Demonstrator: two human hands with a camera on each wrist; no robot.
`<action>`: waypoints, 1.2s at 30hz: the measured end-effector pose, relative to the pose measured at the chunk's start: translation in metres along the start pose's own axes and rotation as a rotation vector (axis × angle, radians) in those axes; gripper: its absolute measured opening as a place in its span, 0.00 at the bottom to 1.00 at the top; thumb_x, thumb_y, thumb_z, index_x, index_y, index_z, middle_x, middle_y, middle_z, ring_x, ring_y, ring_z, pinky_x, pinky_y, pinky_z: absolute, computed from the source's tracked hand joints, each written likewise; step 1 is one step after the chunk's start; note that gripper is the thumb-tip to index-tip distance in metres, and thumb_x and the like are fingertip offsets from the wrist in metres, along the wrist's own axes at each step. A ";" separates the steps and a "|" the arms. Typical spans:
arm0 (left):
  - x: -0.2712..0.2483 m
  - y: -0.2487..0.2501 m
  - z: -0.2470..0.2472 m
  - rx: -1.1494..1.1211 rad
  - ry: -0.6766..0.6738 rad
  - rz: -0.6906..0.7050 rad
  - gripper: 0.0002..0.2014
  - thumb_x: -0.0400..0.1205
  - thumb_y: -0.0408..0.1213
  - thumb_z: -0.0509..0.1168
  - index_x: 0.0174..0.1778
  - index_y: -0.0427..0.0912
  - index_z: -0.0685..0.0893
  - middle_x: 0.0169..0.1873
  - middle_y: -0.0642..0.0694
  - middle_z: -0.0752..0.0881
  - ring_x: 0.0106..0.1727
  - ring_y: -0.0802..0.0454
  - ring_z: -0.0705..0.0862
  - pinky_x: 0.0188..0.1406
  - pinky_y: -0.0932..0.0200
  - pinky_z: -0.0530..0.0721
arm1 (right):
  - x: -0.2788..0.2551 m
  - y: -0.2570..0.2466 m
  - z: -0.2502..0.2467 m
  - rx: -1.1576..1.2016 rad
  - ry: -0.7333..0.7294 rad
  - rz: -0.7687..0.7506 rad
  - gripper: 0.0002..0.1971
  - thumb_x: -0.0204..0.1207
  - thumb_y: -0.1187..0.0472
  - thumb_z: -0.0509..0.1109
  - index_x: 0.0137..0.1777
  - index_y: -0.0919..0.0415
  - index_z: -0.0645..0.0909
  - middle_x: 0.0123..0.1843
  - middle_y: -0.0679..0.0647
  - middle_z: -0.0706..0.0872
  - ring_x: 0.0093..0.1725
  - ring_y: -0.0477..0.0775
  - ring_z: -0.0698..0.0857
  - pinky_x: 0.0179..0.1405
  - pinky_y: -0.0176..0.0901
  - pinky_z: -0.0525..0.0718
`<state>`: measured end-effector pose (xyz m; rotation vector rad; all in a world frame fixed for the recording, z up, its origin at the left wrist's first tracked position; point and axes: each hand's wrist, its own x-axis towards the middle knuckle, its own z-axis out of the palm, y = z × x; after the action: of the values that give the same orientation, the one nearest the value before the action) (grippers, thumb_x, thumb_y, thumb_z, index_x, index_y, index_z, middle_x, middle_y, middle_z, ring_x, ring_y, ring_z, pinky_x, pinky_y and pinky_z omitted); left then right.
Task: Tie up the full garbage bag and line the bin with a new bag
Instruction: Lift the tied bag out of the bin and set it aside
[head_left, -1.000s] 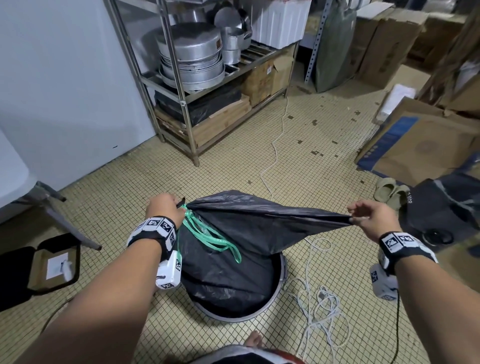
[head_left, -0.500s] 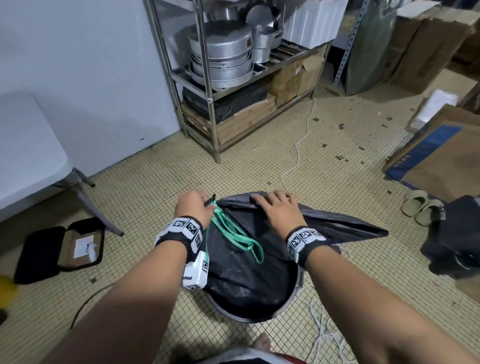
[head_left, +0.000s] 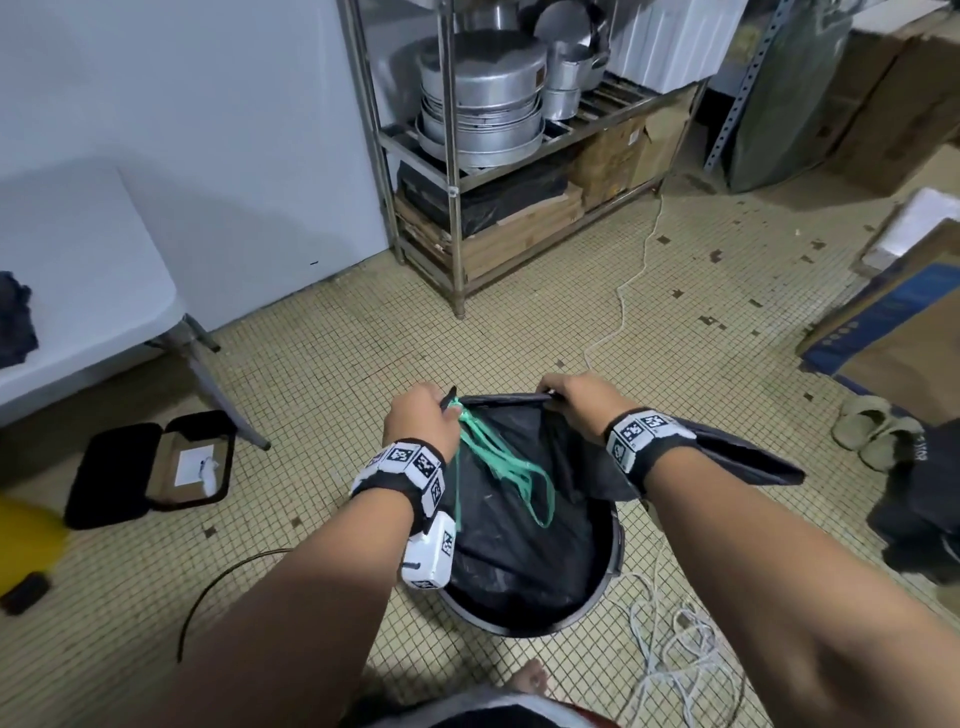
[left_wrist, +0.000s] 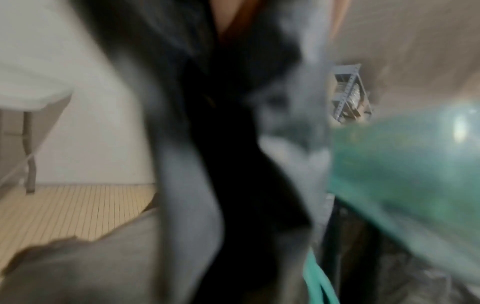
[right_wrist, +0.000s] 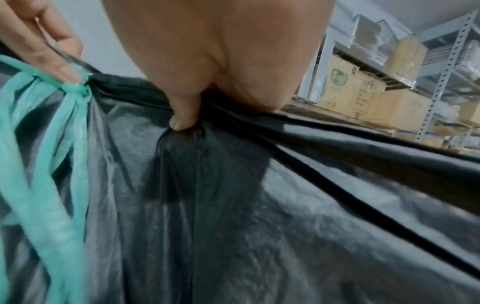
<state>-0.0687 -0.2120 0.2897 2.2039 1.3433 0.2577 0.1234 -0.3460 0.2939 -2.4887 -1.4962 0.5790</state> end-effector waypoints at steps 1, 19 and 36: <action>-0.002 0.003 0.003 -0.049 0.001 -0.015 0.12 0.83 0.43 0.70 0.37 0.44 0.78 0.33 0.49 0.82 0.34 0.49 0.80 0.29 0.61 0.71 | -0.001 0.000 -0.003 0.020 0.010 0.011 0.04 0.82 0.57 0.65 0.54 0.50 0.81 0.46 0.56 0.89 0.45 0.61 0.86 0.48 0.51 0.86; -0.024 0.055 0.046 -0.477 -0.311 -0.183 0.19 0.84 0.50 0.65 0.56 0.35 0.83 0.48 0.37 0.90 0.39 0.40 0.90 0.35 0.54 0.92 | -0.084 -0.026 0.010 0.402 -0.015 0.171 0.06 0.82 0.59 0.71 0.43 0.52 0.81 0.41 0.47 0.85 0.42 0.48 0.82 0.42 0.38 0.73; -0.025 0.044 0.045 -0.434 -0.166 -0.040 0.25 0.67 0.39 0.84 0.51 0.52 0.75 0.36 0.60 0.80 0.36 0.58 0.81 0.26 0.73 0.65 | -0.133 -0.013 0.062 0.249 0.190 0.279 0.14 0.76 0.61 0.77 0.60 0.50 0.85 0.53 0.47 0.90 0.51 0.49 0.87 0.54 0.40 0.85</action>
<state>-0.0280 -0.2655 0.2783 1.7936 1.1179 0.3112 0.0314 -0.4592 0.2730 -2.4873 -0.9552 0.5169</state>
